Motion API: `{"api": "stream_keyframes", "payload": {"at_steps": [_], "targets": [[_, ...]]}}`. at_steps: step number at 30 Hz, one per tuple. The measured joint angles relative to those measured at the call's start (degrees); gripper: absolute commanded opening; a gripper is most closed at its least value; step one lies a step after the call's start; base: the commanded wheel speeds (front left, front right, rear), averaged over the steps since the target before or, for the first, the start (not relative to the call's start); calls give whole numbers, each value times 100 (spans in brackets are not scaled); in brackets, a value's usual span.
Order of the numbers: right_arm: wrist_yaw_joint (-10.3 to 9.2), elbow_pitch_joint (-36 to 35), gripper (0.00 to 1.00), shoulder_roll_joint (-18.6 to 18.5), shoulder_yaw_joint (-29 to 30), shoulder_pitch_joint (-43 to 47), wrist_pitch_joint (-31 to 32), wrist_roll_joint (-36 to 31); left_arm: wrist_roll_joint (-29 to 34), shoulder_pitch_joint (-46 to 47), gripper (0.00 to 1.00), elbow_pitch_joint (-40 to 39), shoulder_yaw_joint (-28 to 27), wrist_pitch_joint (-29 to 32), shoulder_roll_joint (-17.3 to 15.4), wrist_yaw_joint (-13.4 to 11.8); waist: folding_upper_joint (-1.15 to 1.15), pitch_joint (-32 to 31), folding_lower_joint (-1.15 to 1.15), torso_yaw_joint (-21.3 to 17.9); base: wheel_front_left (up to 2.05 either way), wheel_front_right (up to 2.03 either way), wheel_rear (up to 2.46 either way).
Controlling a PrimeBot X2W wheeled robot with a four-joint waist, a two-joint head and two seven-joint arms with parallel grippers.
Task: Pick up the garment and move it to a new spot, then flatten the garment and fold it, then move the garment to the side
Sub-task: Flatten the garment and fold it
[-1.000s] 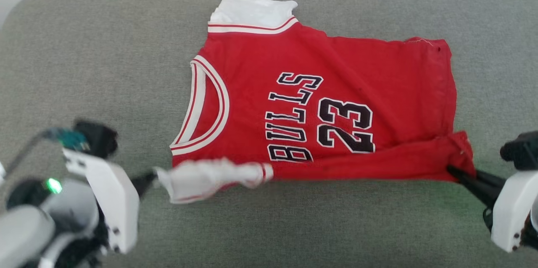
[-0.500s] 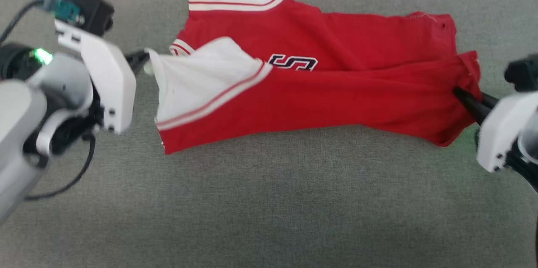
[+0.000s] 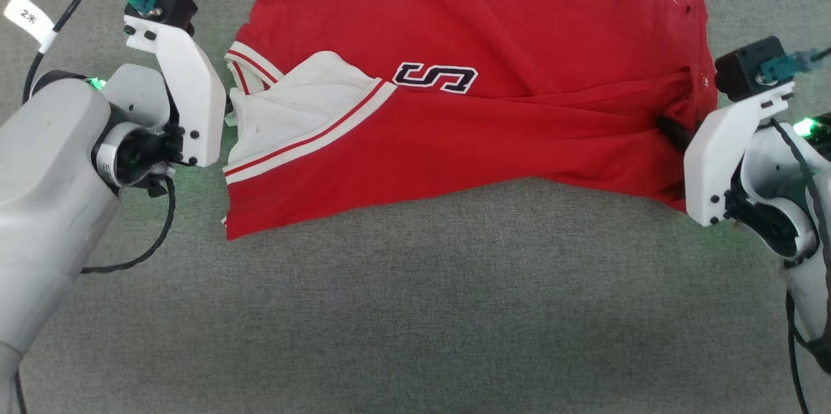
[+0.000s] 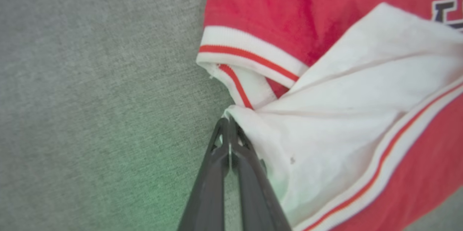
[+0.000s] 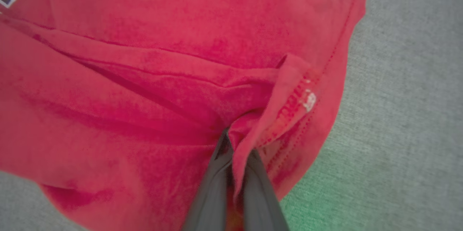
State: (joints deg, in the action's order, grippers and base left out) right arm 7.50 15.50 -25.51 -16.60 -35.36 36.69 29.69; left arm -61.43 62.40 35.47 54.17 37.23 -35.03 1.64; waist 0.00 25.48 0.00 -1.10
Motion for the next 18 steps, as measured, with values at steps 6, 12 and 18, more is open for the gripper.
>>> {"api": "stream_keyframes", "payload": {"at_steps": [6, 12, 18], "targets": [[-1, -27, 100, 15, 0, -107, 54, 75, -66, 153, 100, 443, -105, -122, 154, 41, 0, -46, 0, 22, 0, 0, 0], [0, -556, 100, -103, 376, 103, -383, 62, -63, 185, 100, 149, -197, -221, -49, -81, 0, -179, 0, 96, 0, 0, 0], [0, -1126, 100, -7, 956, 586, -899, -136, -169, -37, 100, -660, -302, -198, -425, -394, 0, -275, 0, 126, 0, 0, 0]]}}
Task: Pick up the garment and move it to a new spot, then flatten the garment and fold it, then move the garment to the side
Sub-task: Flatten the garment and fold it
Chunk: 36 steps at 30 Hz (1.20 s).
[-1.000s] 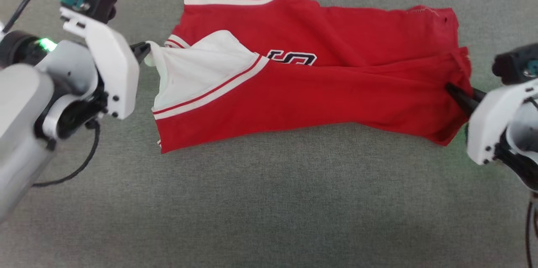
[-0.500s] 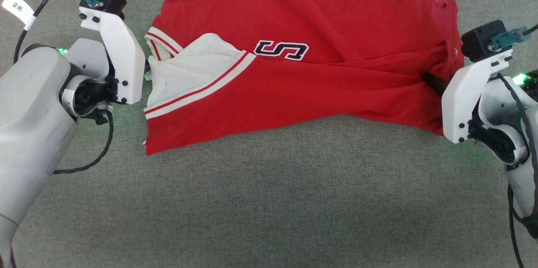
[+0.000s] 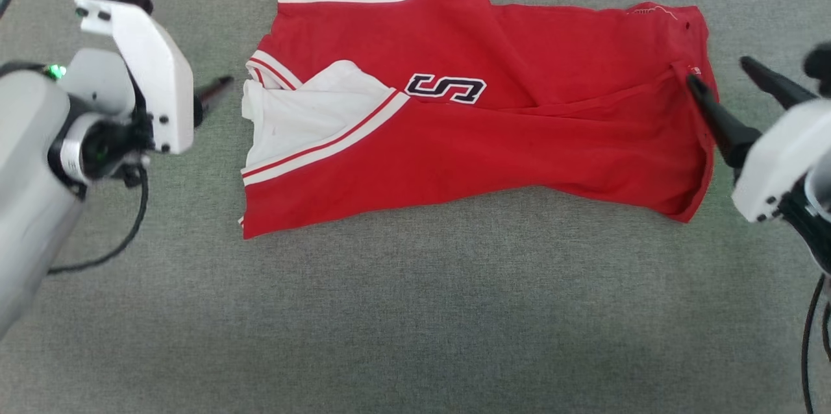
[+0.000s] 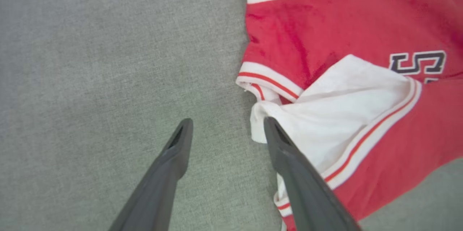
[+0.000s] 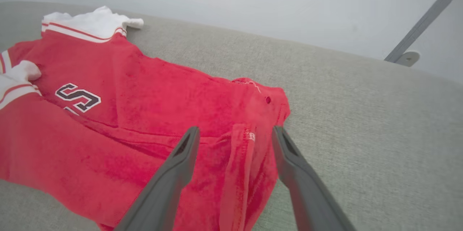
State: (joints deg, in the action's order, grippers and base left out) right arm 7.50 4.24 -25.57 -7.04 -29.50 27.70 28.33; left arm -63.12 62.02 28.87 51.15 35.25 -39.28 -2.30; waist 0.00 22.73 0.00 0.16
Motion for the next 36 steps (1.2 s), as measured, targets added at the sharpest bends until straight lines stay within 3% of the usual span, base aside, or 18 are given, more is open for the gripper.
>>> {"api": "stream_keyframes", "payload": {"at_steps": [10, 15, 20, 24, 25, 26, 36], "targets": [[-2, -870, 100, 848, 1313, 1109, -966, -758, -191, -1162, 100, -2276, 29, 270, -820, -1187, 0, -14, 0, -187, 0, 0, 0], [-1, -1233, 100, 1291, 1533, 1566, -1016, -901, -356, -1627, 100, -2859, 19, 342, -1116, -1690, 0, 72, 0, -349, 0, 0, 0], [-1, -1403, 100, 1512, 1572, 1793, -883, -899, -370, -1860, 100, -2852, 46, 254, -1233, -1780, 0, 185, 0, -494, 0, 0, 0], [-1, -1410, 100, 1580, 1434, 1852, -594, -766, -438, -1881, 100, -2516, 16, 205, -1161, -1613, 0, 249, 0, -571, 0, 0, 0], [-1, -1401, 100, 1577, 1379, 1876, -471, -742, -441, -1867, 33, -2449, 27, 230, -1148, -1525, 0, 259, 0, -584, 0, 0, 0], [-1, -1400, 100, 1570, 1316, 1913, -347, -693, -474, -1855, 0, -2377, 21, 238, -1129, -1478, 0, 268, 0, -590, 0, 0, 0], [-1, -1166, 100, 1545, 1053, 1644, 1072, -305, -469, -1663, 0, -2068, 51, 222, -894, -1250, 0, 322, 0, -424, 0, 0, 0]]}}
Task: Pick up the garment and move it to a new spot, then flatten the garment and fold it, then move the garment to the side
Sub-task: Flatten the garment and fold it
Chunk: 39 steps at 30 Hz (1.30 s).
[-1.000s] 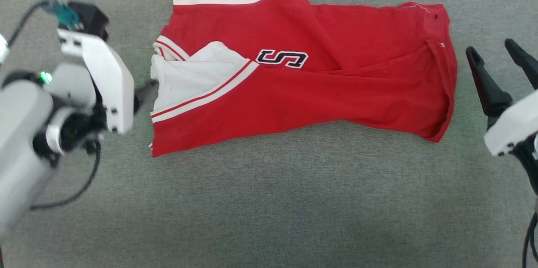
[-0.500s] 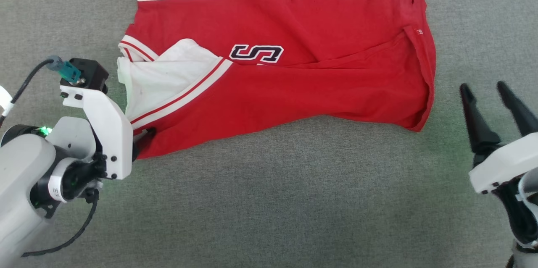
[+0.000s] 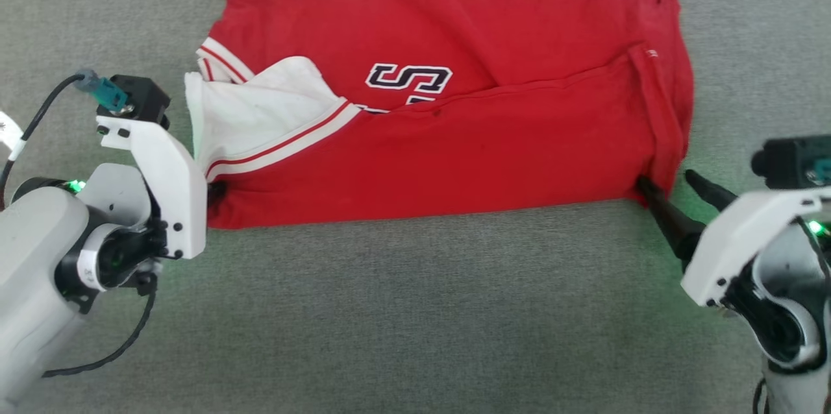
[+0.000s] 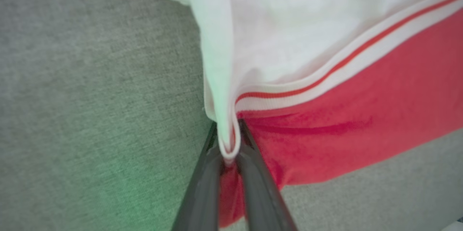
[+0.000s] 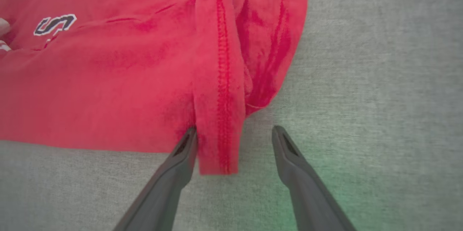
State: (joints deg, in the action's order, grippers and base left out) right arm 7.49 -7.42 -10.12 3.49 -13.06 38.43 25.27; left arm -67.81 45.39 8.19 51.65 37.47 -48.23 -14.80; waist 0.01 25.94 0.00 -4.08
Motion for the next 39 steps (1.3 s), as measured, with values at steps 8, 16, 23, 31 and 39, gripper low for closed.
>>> {"api": "stream_keyframes", "payload": {"at_steps": [8, 16, 23, 31, 39], "targets": [[0, 727, 100, -231, -319, -734, 920, -46, 73, 139, 0, 79, 53, -23, 252, 79, 0, 71, 0, 217, 0, 0, 0], [3, 1308, 0, -619, -541, -1260, 1482, -24, 102, 169, 0, 214, 70, -171, 456, 146, 0, 10, 0, 427, 0, 0, 0], [1, 760, 0, -1001, -487, -970, 1979, 313, 14, -50, 0, -179, 98, -77, 304, -53, 0, -231, 0, 582, 0, 0, 0], [1, -275, 0, -1249, -103, -211, 2697, 537, -40, -476, 0, -1173, 112, 79, -207, -597, 0, -550, 0, 778, 0, 0, 0], [2, -936, 0, -1145, 357, 704, 3354, 626, -276, -1232, 0, -1975, 186, 76, -601, -1128, 0, -689, 0, 862, 0, 0, 0]]}}
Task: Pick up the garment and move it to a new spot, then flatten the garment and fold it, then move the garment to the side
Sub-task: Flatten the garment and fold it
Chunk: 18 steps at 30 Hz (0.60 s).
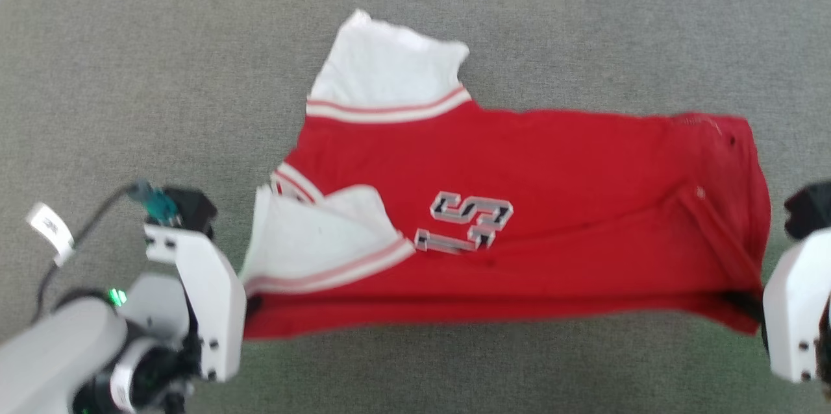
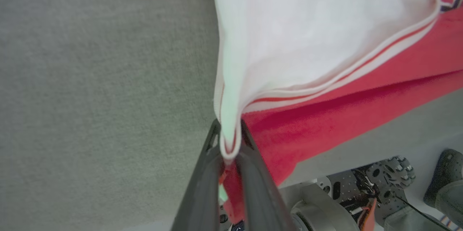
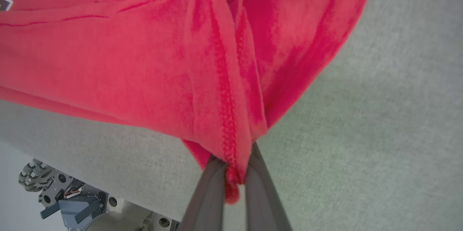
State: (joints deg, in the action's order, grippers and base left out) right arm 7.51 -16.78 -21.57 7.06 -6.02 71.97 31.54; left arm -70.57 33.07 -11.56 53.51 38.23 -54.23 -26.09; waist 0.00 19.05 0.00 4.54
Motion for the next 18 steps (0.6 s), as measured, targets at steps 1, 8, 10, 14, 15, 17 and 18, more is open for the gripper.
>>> {"api": "stream_keyframes", "payload": {"at_steps": [1, 8, 10, 14, 15, 17, 18], "targets": [[0, -37, 0, 47, 37, 115, 8, -3, -5, -87, 0, -30, 33, -32, 2, -7, 0, 3, 0, 4, 0, 0, 0], [0, 75, 22, 411, 32, 405, -175, -103, 53, -180, 100, 328, 152, -181, 213, 130, 0, 76, 0, -6, 0, 0, 0], [-1, 230, 83, 476, -13, 403, -254, -155, 43, -176, 100, 553, 177, -187, 326, 220, 0, 93, 0, -32, 0, 0, 0], [-1, 449, 100, 576, -114, 330, -426, -78, 11, -65, 100, 805, 135, -185, 392, 364, 0, 108, 0, -112, 0, 0, 0], [0, 454, 100, 563, -131, 311, -508, -77, 9, -21, 100, 825, 83, -187, 378, 391, 0, 108, 0, -134, 0, 0, 0], [0, 458, 100, 553, -94, 301, -622, -30, 1, 76, 100, 821, 3, -187, 299, 390, 0, 104, 0, -181, 0, 0, 0], [0, 443, 100, 533, -78, 301, -686, -16, 3, 129, 100, 794, -41, -161, 214, 383, 0, 101, 0, -208, 0, 0, 0]]}}
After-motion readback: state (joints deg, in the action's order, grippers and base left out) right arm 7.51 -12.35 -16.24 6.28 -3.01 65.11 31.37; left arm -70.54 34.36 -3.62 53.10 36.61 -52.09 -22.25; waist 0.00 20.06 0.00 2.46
